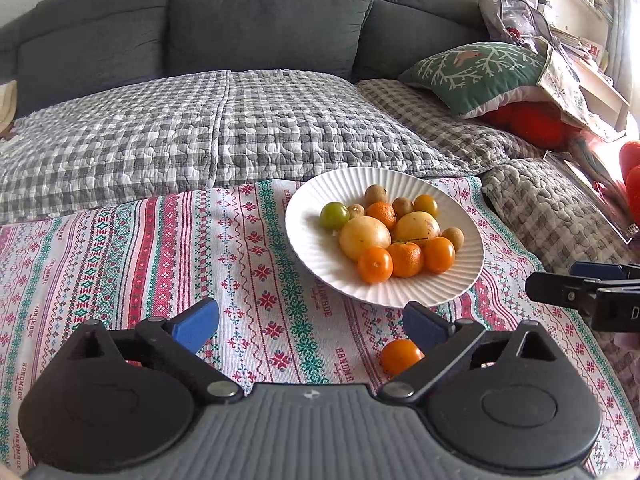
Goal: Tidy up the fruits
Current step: 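Withdraw both tools toward the orange and green tomatoes on the cloth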
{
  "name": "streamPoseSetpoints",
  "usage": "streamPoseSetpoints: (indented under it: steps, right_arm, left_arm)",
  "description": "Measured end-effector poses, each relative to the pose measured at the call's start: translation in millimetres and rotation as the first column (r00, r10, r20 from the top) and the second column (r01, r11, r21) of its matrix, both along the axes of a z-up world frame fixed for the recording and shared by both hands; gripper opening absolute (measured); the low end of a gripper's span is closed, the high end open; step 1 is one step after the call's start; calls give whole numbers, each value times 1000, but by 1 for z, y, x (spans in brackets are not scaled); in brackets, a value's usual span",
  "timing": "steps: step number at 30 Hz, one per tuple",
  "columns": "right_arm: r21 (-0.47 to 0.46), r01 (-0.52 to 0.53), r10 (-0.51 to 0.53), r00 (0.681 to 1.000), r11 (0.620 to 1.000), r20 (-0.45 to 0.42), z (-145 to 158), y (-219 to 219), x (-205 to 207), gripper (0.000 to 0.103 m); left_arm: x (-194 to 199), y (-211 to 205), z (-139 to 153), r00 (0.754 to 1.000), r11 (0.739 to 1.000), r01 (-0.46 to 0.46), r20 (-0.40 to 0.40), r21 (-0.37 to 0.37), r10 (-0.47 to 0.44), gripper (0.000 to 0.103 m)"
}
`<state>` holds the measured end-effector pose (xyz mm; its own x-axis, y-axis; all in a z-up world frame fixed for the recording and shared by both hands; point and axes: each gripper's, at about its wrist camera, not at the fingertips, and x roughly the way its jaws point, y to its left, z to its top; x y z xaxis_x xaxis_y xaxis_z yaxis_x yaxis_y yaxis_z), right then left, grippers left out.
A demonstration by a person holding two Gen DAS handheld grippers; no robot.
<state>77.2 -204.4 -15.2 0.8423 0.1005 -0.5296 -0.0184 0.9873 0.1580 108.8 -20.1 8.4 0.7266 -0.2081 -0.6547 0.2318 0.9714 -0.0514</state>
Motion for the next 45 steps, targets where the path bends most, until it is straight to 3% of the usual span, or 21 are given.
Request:
streamPoseSetpoints:
  steps: [13, 25, 38, 45]
  right_arm:
    - [-28, 3, -4, 1000, 1000, -14, -3, 13, -30, 102]
    - [-69, -23, 22, 1000, 997, -15, -20, 11, -43, 102]
    - [-86, -26, 22, 999, 996, -48, -37, 1, -41, 102]
    - [-77, -12, 6, 997, 997, -71, -43, -3, -38, 102]
  left_arm:
    - [-49, -2, -6, 999, 999, 9, -32, 45, -7, 95]
    - [-71, -15, -31, 996, 991, 82, -29, 109, -80, 95]
    - [-63, -26, -53, 994, 986, 105, -17, 132, -104, 95]
    - [-40, -33, -58, 999, 993, 30, 27, 113, -33, 93]
